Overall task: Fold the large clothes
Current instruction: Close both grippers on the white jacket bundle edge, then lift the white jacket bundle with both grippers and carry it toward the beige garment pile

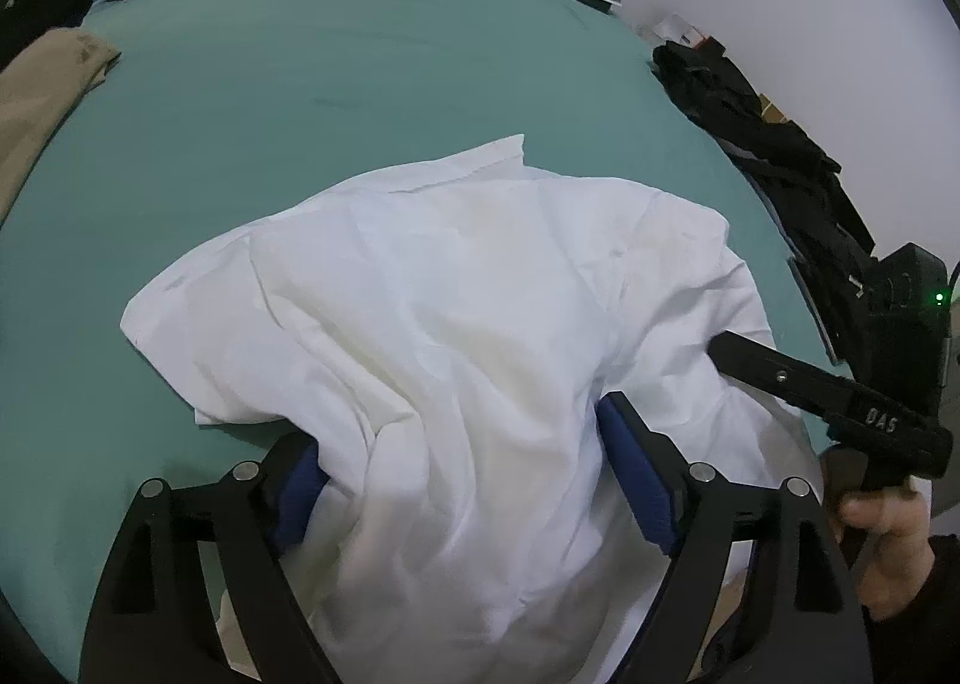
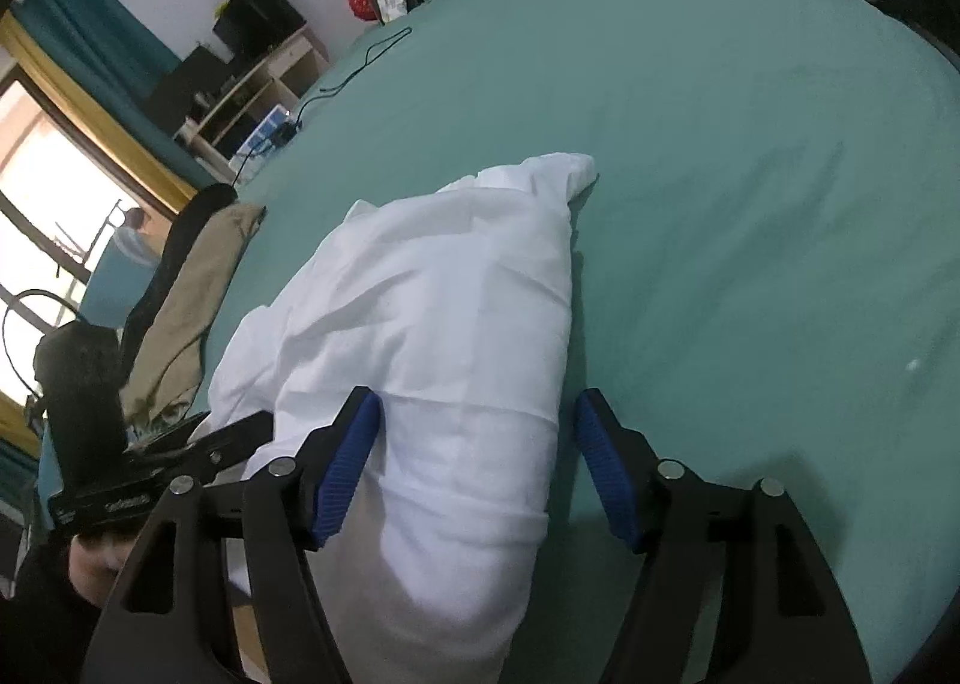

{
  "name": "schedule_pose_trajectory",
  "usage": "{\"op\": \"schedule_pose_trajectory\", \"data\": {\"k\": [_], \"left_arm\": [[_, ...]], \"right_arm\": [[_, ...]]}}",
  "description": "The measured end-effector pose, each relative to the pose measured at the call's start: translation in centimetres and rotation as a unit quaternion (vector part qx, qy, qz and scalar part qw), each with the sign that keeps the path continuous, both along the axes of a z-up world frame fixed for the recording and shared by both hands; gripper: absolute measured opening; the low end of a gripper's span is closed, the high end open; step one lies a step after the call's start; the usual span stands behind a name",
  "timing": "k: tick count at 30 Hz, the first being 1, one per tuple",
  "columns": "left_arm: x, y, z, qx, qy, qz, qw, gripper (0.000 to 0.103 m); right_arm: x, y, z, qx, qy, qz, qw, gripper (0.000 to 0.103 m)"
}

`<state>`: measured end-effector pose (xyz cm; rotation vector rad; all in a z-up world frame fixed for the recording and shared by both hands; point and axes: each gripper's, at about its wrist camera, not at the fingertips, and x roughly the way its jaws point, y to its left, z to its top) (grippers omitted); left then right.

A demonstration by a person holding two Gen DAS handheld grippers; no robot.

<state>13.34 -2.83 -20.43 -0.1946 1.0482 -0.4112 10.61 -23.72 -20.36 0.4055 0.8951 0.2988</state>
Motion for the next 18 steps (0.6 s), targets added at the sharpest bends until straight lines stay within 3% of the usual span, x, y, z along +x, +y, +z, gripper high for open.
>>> {"op": "schedule_pose_trajectory", "data": {"k": [4,6,9,18], "left_arm": [[-0.3,-1.2,-0.1,-0.001,-0.009,-0.022,0.9997,0.073],[-0.3,-1.6,-0.1,-0.018,-0.008,-0.034,0.9992,0.053],[-0.3,-1.9,-0.3,-0.038,-0.009,-0.037,0.9985,0.041],[-1.8,-1.4,0.3,-0.037,-0.030,-0.038,0.9981,0.028]], "right_arm": [[-0.2,1.6,-0.1,-0.036,-0.023,0.015,0.999,0.076],[-0.1,1.6,-0.2,-0.029,-0.023,0.013,0.999,0.076],[-0.3,1.6,-0.1,-0.033,-0.026,0.011,0.999,0.074],[-1.3,1.5,0.2,0.005,-0.042,0.016,0.999,0.035]]}}
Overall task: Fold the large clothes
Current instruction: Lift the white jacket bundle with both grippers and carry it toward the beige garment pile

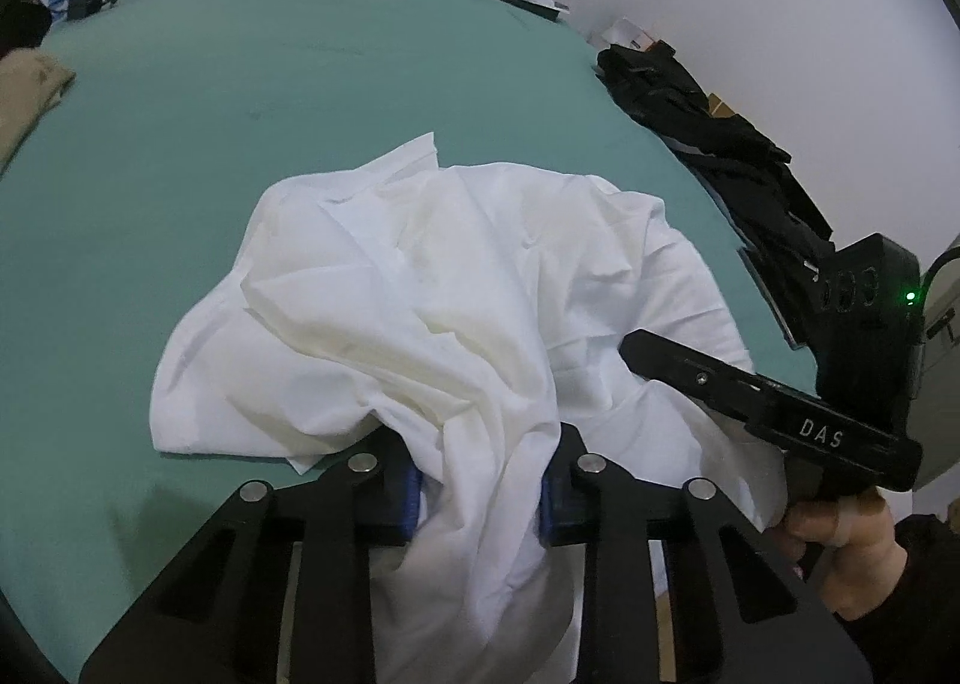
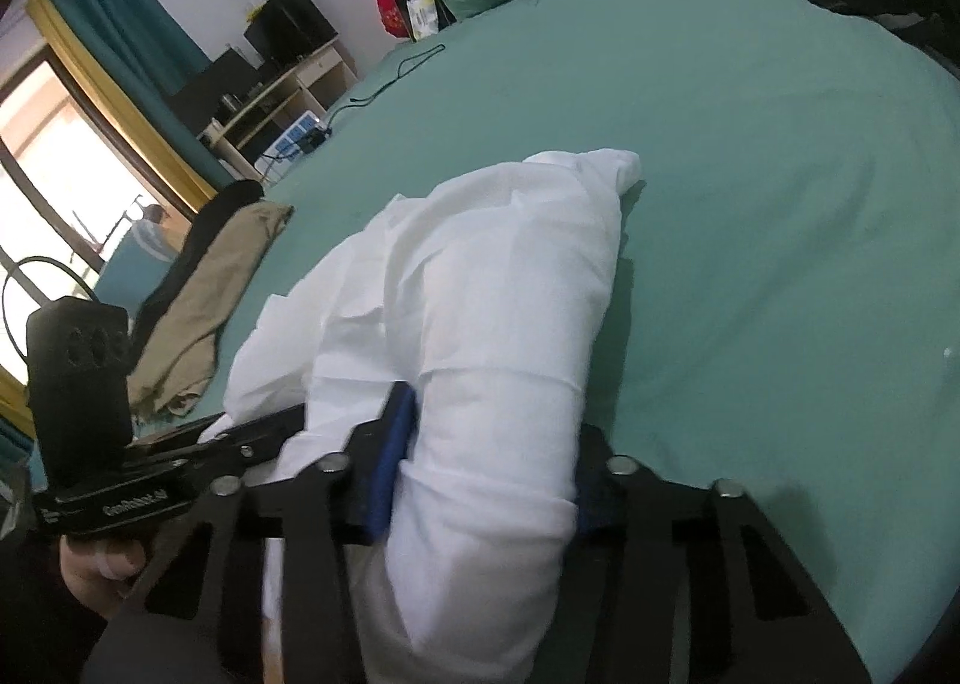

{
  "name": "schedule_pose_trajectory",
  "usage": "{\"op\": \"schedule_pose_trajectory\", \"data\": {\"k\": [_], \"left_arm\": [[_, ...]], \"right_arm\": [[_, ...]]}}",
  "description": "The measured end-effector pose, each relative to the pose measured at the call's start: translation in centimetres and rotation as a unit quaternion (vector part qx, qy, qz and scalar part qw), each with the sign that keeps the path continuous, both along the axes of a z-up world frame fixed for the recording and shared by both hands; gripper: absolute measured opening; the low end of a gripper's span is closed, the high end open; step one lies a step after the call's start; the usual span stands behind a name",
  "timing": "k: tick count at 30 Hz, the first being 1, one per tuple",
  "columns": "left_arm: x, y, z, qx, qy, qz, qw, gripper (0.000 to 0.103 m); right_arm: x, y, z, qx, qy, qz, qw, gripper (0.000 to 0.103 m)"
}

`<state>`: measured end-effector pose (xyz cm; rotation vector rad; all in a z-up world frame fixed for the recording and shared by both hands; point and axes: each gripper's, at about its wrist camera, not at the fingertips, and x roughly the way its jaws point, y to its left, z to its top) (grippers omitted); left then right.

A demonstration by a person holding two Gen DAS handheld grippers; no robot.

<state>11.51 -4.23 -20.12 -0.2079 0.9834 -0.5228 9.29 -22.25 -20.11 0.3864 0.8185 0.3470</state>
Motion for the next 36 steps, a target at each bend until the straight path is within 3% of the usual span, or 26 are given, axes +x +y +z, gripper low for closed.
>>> {"op": "schedule_pose_trajectory", "data": {"k": [8,17,36], "left_arm": [[-1.5,0.9,1.6,0.003,-0.028,0.010,0.9995,0.023],[-2.8,2.1,5.2,-0.003,-0.065,0.013,0.9978,0.021],[-4.0,2.8,11.3,-0.031,-0.139,0.011,0.9898,0.021]], "right_arm": [[-1.0,1.5,1.9,-0.041,-0.036,-0.001,0.999,0.025],[-2.7,2.4,6.0,-0.070,-0.096,0.000,0.993,0.023],[-4.1,3.4,12.1,-0.060,-0.170,-0.012,0.983,0.023]]}}
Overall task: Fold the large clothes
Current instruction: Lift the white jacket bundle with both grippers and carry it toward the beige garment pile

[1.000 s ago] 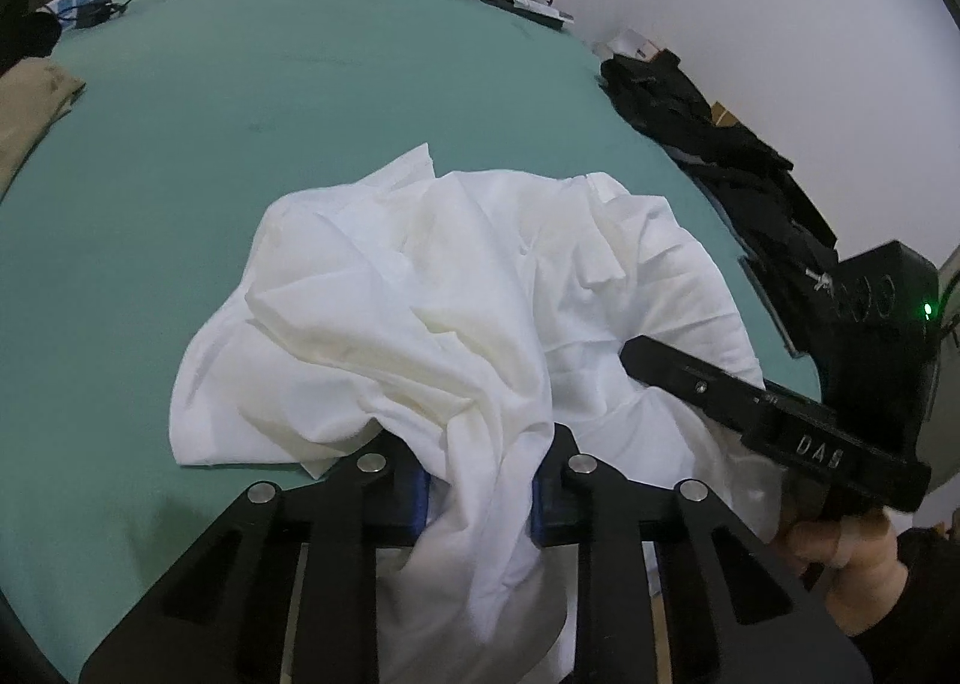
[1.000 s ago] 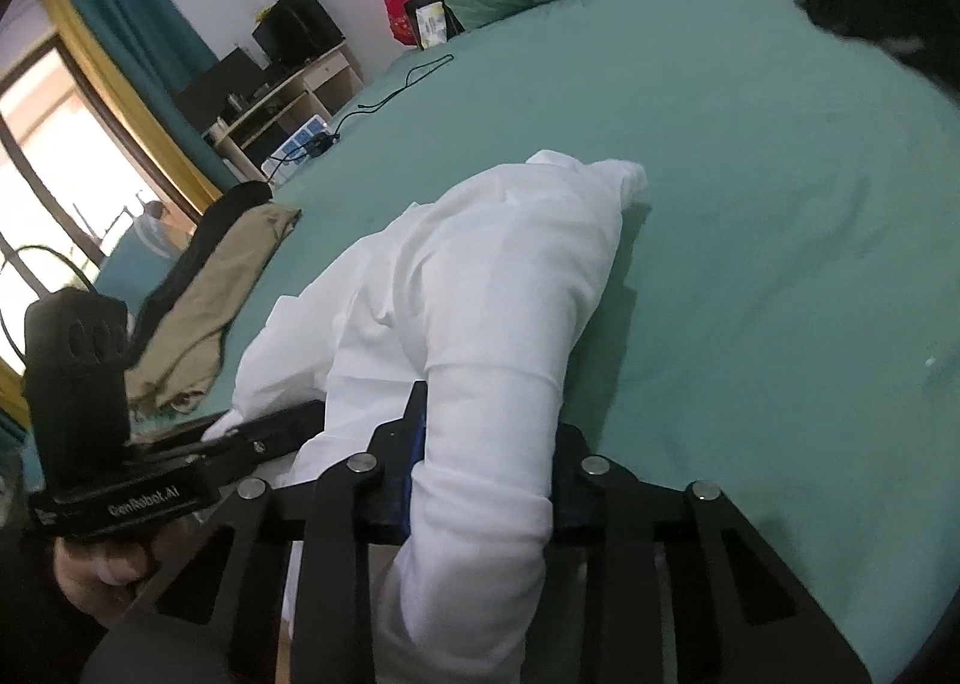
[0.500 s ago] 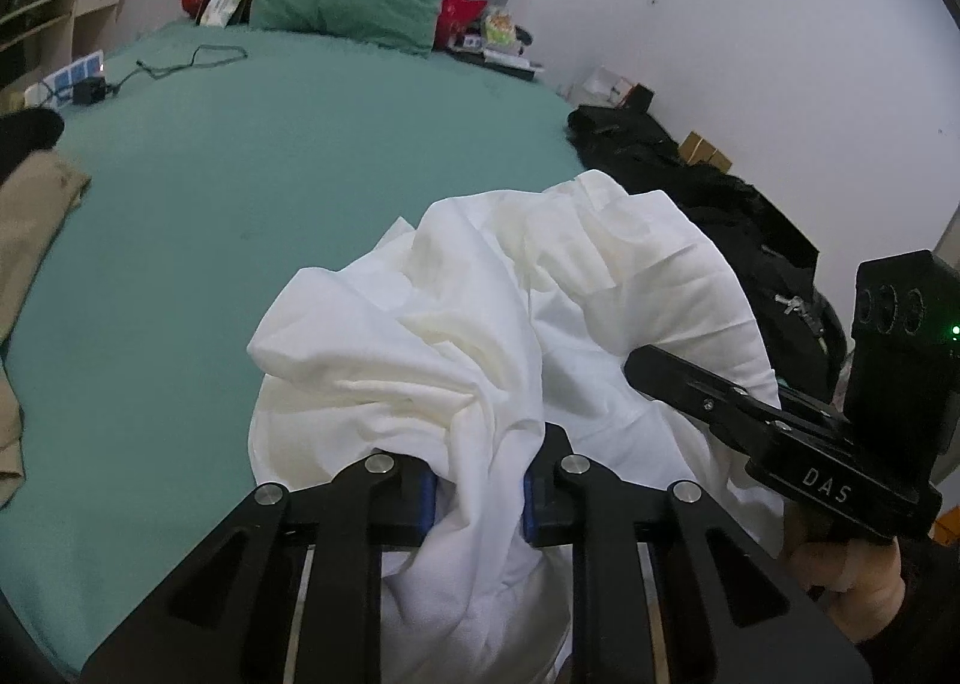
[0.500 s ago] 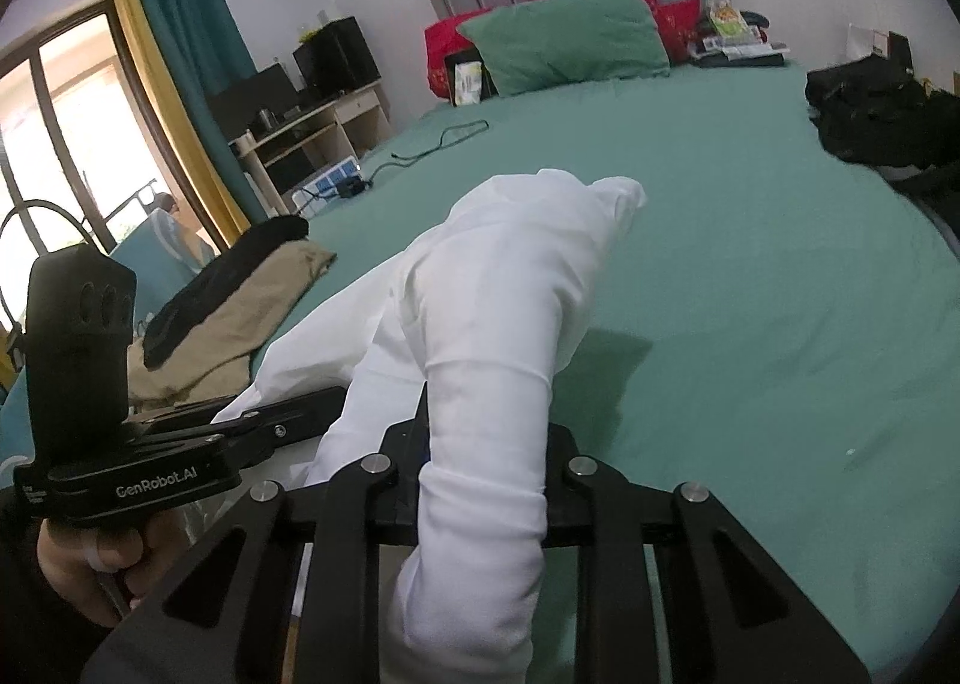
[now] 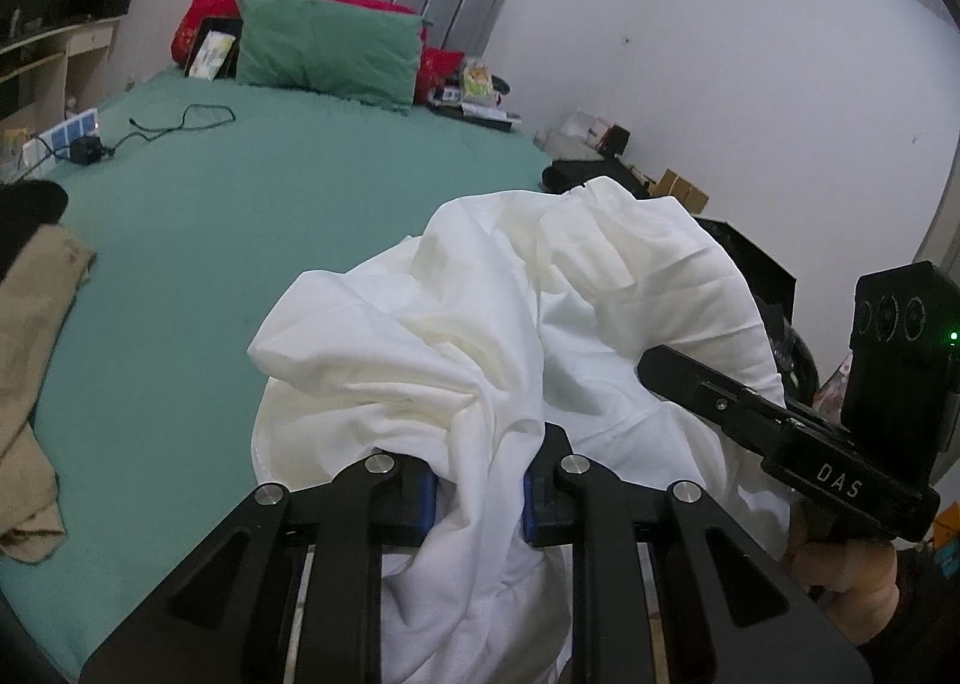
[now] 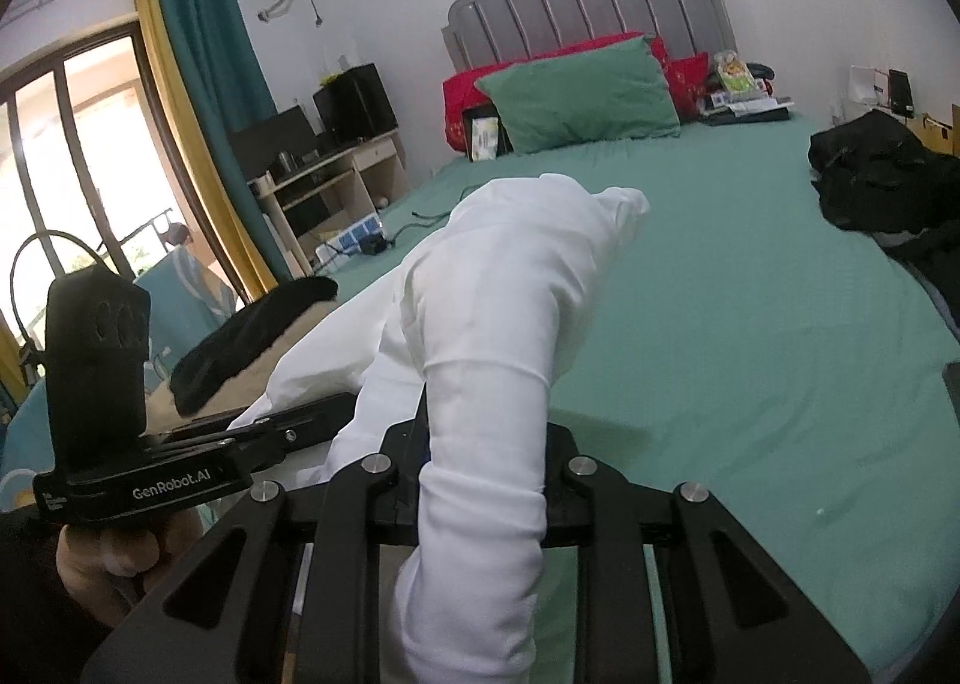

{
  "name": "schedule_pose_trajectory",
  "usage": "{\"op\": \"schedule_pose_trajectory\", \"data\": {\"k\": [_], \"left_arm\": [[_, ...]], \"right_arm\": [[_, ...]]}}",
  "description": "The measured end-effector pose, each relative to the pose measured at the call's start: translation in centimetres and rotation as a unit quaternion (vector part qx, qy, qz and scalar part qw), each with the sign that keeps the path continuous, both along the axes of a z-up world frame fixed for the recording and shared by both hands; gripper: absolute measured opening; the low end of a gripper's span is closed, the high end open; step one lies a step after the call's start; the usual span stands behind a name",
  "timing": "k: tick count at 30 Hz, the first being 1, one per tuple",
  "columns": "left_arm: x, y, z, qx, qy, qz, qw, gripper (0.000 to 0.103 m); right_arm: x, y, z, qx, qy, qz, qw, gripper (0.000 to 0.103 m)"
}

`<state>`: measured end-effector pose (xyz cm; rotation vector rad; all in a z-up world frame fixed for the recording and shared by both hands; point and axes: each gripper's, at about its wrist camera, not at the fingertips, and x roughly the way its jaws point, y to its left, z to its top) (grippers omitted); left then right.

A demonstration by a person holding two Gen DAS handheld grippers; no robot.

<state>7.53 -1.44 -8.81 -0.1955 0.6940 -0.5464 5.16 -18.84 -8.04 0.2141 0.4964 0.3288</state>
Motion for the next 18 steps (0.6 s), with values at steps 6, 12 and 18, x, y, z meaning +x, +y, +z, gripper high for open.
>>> {"op": "schedule_pose_trajectory", "data": {"k": [6,12,18], "left_arm": [[0.8,1.5,1.3,-0.026,-0.009,0.014,0.9995,0.021],[2.1,4.6,2.5,-0.043,-0.019,0.033,0.9984,0.021],[3.4,7.9,3.1,-0.043,-0.033,0.047,0.9974,0.021]], "right_arm": [[0.8,1.3,1.9,-0.007,-0.020,0.002,1.000,0.023],[2.4,3.2,3.1,-0.008,-0.037,0.014,0.999,0.023],[4.2,6.2,3.7,-0.013,-0.049,0.031,0.998,0.023]]}}
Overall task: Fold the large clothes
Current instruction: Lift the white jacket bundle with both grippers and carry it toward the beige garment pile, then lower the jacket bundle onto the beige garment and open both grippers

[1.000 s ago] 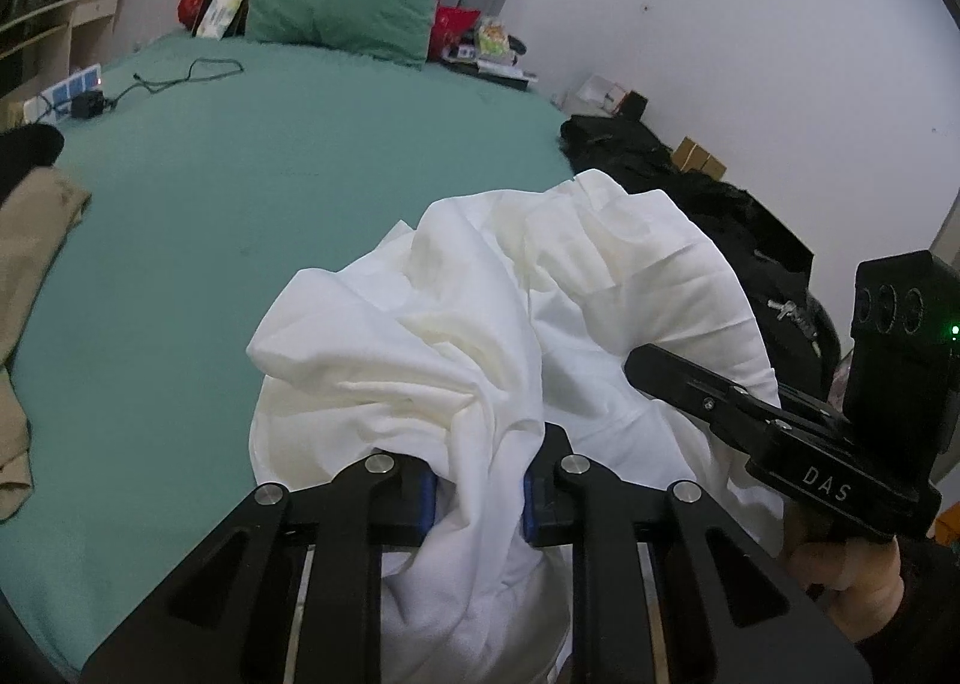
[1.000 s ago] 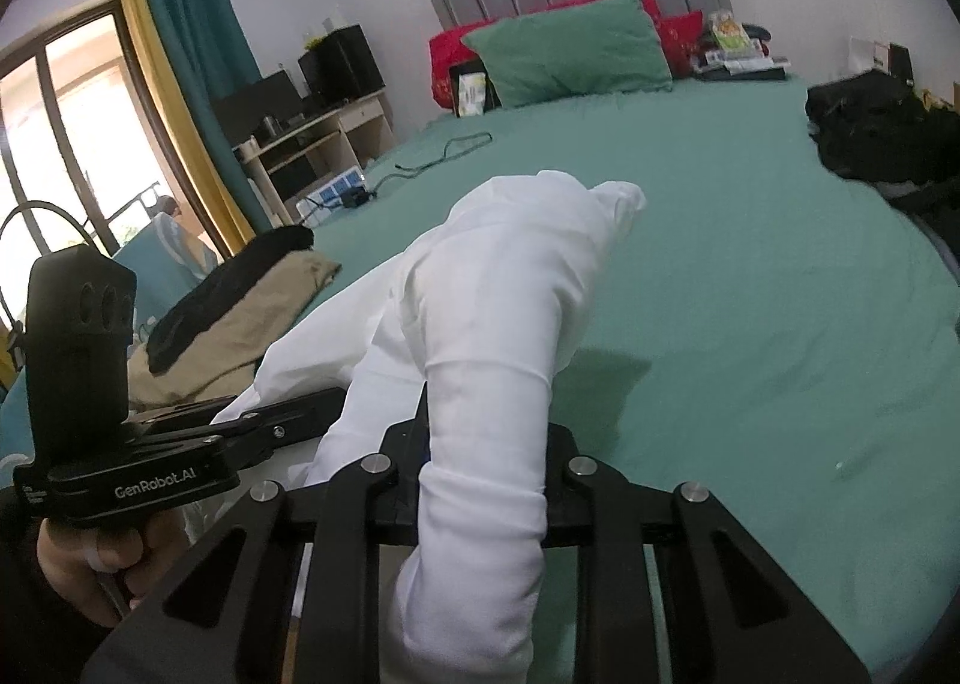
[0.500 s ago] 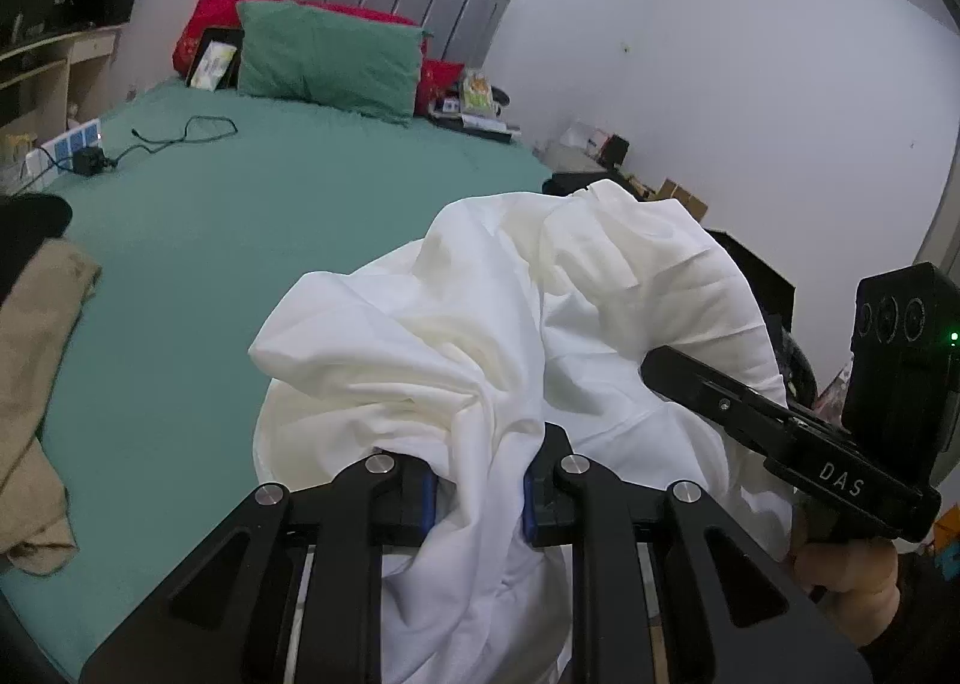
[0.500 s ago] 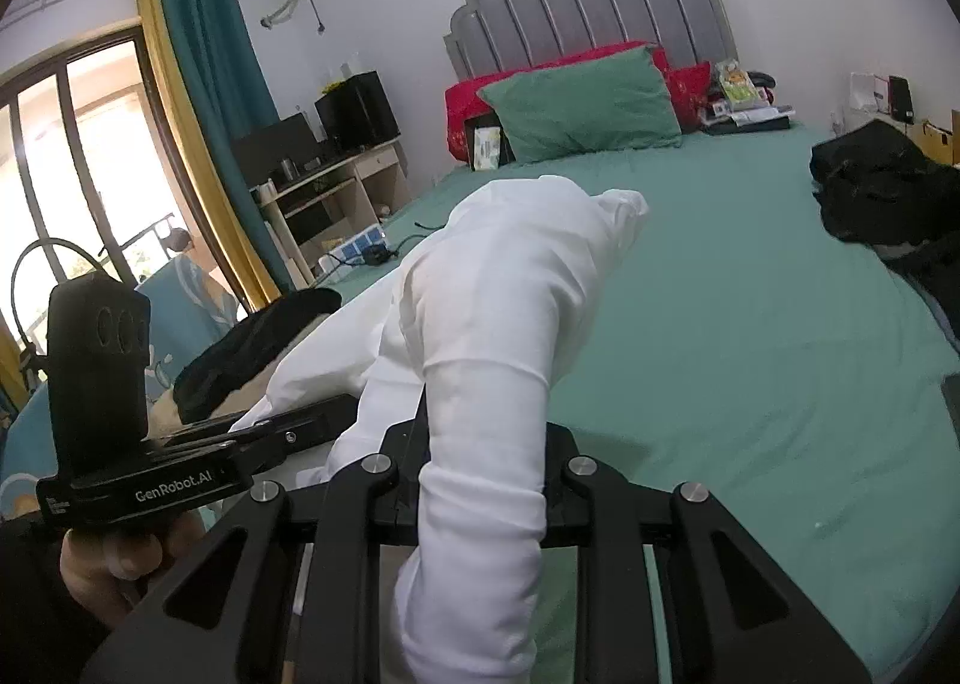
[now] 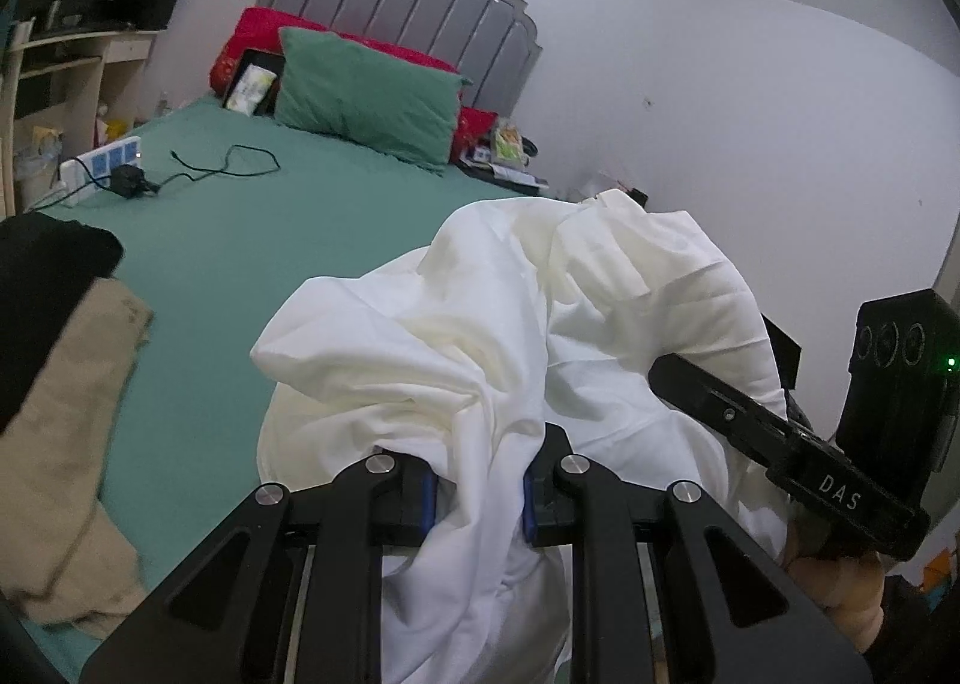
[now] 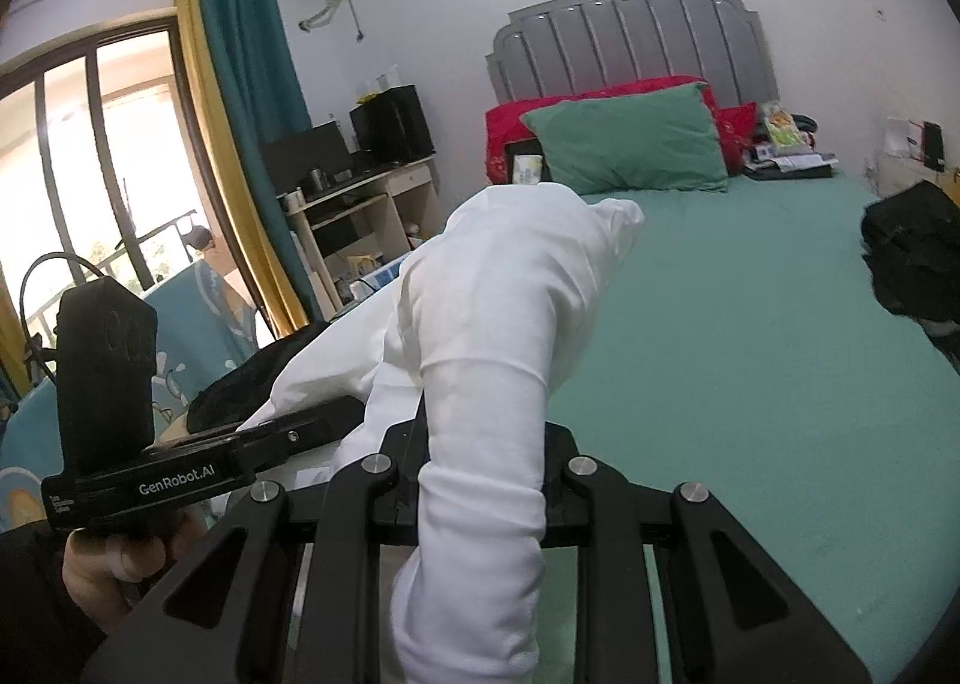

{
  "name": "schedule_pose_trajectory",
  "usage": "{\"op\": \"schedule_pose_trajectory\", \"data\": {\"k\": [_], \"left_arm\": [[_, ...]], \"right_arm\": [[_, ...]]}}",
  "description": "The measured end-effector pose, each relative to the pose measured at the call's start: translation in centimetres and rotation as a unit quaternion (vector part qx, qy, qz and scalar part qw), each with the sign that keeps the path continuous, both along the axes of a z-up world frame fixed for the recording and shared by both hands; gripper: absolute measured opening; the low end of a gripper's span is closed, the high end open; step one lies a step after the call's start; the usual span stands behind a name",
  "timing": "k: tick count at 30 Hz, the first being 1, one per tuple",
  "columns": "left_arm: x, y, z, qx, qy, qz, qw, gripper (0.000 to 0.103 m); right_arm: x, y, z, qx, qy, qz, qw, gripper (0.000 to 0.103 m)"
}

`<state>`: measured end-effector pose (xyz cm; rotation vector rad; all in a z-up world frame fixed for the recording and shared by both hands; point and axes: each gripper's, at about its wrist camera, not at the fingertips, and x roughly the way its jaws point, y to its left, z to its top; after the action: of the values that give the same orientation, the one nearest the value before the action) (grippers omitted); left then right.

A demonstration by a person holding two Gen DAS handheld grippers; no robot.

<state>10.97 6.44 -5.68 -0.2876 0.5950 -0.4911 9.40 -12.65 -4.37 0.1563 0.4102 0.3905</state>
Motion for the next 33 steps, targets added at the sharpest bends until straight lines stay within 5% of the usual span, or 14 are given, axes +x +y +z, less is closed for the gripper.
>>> {"op": "schedule_pose_trajectory", "data": {"k": [15,20,23,27,30,33], "left_arm": [[6.3,11.0,-1.8,-0.028,0.018,0.072,0.9969,0.020],[9.3,12.6,-2.0,0.010,0.013,0.079,0.9967,0.020],[11.0,14.1,-3.3,-0.005,0.027,0.095,0.9951,0.020],[13.8,15.3,-6.9,-0.002,0.103,0.114,0.9881,0.020],[15.7,15.9,-11.1,0.010,0.204,0.132,0.9701,0.020],[16.1,16.5,-12.2,-0.004,0.236,0.137,0.9619,0.031]], "right_arm": [[7.7,7.5,-2.0,-0.011,0.000,0.056,0.998,0.023],[11.0,8.3,-3.3,0.011,0.006,0.065,0.998,0.023],[13.5,8.3,-5.0,0.045,0.033,0.080,0.995,0.023],[16.3,8.1,-8.8,0.079,0.081,0.088,0.990,0.023],[17.7,8.5,-12.2,0.069,0.132,0.081,0.985,0.025],[17.8,7.4,-15.0,0.068,0.172,0.046,0.982,0.035]]}}
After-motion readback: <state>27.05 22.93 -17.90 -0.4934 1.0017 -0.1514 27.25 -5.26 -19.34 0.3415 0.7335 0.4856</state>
